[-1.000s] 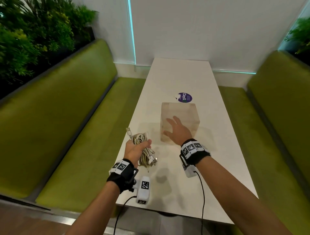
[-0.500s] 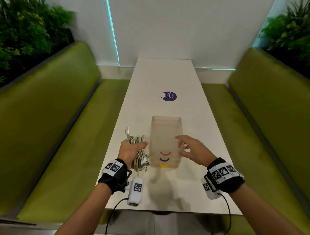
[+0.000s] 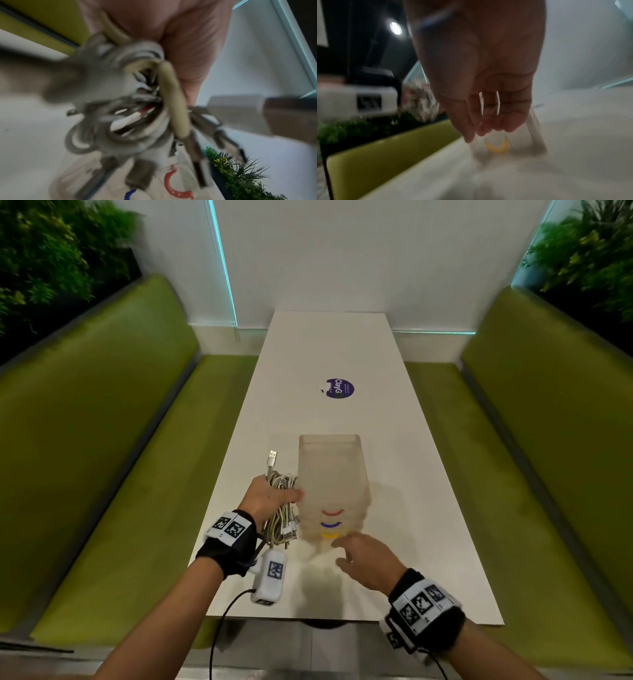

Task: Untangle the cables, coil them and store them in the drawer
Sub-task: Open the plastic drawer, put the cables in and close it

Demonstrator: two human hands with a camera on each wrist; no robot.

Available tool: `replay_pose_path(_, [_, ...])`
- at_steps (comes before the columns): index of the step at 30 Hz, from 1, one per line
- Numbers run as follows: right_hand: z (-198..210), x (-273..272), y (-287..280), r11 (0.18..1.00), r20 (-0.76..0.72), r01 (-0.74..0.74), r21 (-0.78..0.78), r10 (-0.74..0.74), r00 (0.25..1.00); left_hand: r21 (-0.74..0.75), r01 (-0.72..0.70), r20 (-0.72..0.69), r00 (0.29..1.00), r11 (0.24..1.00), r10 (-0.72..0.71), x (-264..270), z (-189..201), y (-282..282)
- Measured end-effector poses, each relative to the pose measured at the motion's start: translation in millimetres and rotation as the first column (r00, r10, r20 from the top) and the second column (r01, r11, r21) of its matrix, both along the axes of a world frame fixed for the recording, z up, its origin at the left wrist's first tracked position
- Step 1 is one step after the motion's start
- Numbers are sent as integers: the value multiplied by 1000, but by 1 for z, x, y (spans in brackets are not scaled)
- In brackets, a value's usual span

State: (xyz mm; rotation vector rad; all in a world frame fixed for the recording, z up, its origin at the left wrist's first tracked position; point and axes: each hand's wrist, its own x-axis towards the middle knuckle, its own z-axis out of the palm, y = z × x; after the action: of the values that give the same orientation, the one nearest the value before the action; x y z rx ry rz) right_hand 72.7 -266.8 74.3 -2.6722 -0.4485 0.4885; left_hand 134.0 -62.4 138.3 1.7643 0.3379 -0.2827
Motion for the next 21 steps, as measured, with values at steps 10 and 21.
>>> replay_pose_path(10, [-38, 11, 26, 993, -76, 53, -110, -61, 995, -17, 8, -17, 1000, 1000, -8, 3, -3, 3])
replay_pose_path(21, [-6, -38, 13, 992, -66, -124, 25, 125, 990, -38, 17, -39, 999, 999, -19, 2, -4, 4])
